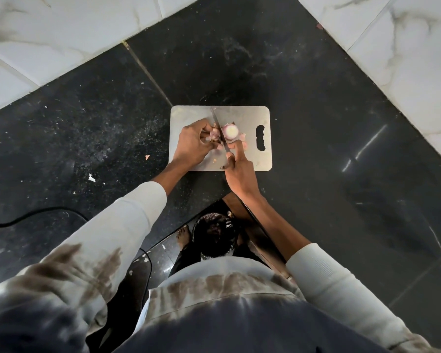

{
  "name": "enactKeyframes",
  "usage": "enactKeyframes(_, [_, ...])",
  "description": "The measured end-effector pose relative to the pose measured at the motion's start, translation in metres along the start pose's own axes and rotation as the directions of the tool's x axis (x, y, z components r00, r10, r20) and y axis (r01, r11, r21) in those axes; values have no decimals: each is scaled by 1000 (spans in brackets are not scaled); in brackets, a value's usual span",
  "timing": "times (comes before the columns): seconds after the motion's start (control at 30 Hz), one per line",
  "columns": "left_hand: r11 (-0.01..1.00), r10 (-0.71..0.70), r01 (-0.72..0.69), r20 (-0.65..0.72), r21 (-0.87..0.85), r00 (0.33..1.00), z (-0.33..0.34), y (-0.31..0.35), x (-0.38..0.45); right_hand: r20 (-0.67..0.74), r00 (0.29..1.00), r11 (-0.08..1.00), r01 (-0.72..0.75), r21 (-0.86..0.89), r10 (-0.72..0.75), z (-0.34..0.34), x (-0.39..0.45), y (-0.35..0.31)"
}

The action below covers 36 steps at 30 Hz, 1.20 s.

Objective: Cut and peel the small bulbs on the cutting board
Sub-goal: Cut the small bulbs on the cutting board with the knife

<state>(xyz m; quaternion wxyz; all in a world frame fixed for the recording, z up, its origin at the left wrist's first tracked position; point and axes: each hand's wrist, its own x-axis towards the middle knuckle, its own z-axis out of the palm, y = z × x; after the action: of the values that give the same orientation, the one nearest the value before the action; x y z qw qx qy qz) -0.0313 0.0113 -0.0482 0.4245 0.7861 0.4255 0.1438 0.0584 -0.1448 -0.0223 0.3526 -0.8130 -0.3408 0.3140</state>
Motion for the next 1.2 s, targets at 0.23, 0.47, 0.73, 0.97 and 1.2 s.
enactKeyframes(0.23, [1000,11,-11,-4,-9,1000,2,10,-5,0,1000,999,-16,41,16,14,5,12])
enactKeyframes(0.47, [998,31,-29,-18,62,999,-1,11,-6,-28,1000,1000,2,-20,-3,19,-7,20])
enactKeyframes(0.73, [1000,6,-5,-22,27,1000,-1,11,-10,-121,991,991,39,-128,-55,27,-26,26])
enactKeyframes(0.97, [996,22,-24,31,80,999,-7,11,-13,-151,986,997,72,25,-68,-1,-22,34])
enactKeyframes(1.2, [996,7,-11,40,87,999,-8,10,-12,-259,966,998,-25,-49,12,-32,14,41])
